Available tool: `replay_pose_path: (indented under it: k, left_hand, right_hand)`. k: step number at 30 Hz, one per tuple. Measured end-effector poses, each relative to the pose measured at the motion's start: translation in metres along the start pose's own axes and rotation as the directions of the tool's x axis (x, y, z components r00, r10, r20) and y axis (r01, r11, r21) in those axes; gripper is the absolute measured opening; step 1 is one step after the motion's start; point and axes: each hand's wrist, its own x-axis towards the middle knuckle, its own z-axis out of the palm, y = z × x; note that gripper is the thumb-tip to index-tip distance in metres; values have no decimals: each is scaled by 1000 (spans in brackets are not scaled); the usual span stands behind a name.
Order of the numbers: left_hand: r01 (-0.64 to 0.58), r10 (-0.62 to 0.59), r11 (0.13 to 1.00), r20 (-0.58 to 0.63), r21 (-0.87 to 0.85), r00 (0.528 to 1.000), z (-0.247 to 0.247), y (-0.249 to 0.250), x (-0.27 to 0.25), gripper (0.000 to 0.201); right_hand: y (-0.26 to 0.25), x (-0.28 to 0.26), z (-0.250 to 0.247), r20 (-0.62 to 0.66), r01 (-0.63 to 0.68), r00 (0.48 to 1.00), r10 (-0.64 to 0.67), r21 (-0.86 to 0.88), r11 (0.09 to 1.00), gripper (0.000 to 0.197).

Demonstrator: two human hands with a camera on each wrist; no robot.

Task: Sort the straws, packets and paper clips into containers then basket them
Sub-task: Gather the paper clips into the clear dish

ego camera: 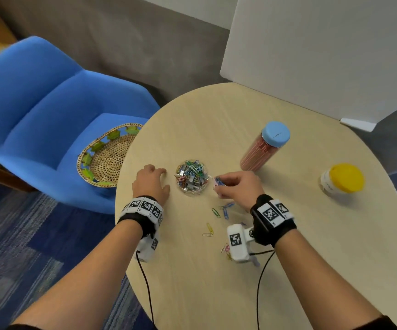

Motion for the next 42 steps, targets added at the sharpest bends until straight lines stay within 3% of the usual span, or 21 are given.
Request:
replay_pose_path:
  k: [2, 5, 9, 12, 18, 22, 25, 27, 29, 32, 35, 39, 42]
  left_hand:
    - [2, -3, 999, 10, 51, 1000, 4, 0, -4, 56]
    - [18, -20, 998, 31, 56, 999, 6, -1, -2, 64]
    - [27, -31, 998, 68, 58, 997, 6, -2, 4, 69]
    - [18, -26, 995, 84, 94, 996, 5, 0, 5, 68]
    - [10, -20, 992, 85, 123, 996, 5, 0, 6, 65]
    - [14, -25, 993, 91, 117, 996, 4, 1, 6, 66]
    - [8, -22, 991, 105, 134, 994, 4, 1, 5, 66]
    - [1, -16, 989, 102, 148, 995, 2, 2, 3, 65]
    - [0, -16, 989, 106, 150, 994, 1, 4, 1, 64]
    - [-5, -15, 987, 121, 160, 993, 0, 4, 1, 65]
    - [-3, -19, 988, 139, 157, 990, 0, 3, 1, 68]
    - [15, -35, 990, 142, 140, 989, -1, 3, -7, 60]
    - [18, -32, 992, 105, 128, 994, 1, 8, -21, 48]
  right_hand:
    - [-16, 11, 13, 10, 106, 994, -105, -144, 984, 30]
    - [-33, 29, 31, 53, 205, 978, -201, -413, 887, 30]
    - [-46, 46, 47, 104, 228, 972, -212, -643, 731, 31]
    - [-47, 50, 53, 114, 220, 973, -200, -719, 659, 33]
    - [-44, 47, 53, 113, 234, 970, -216, -676, 699, 38]
    - [-30, 31, 29, -29, 223, 962, -272, -497, 839, 36]
    - [7, 16, -11, -193, 31, 971, -143, -491, 870, 47]
    - [34, 4, -36, -232, -154, 972, 21, -572, 805, 53]
    - [54, -5, -47, -193, -206, 976, 99, -675, 709, 60]
    - [65, -11, -36, -6, -18, 1000, 20, -757, 653, 71]
    - [62, -26, -9, 169, 146, 985, -26, -753, 642, 82]
    - [63, -50, 10, 281, 269, 958, -65, -788, 555, 75]
    - [62, -56, 2, 316, 296, 946, -68, -763, 575, 60]
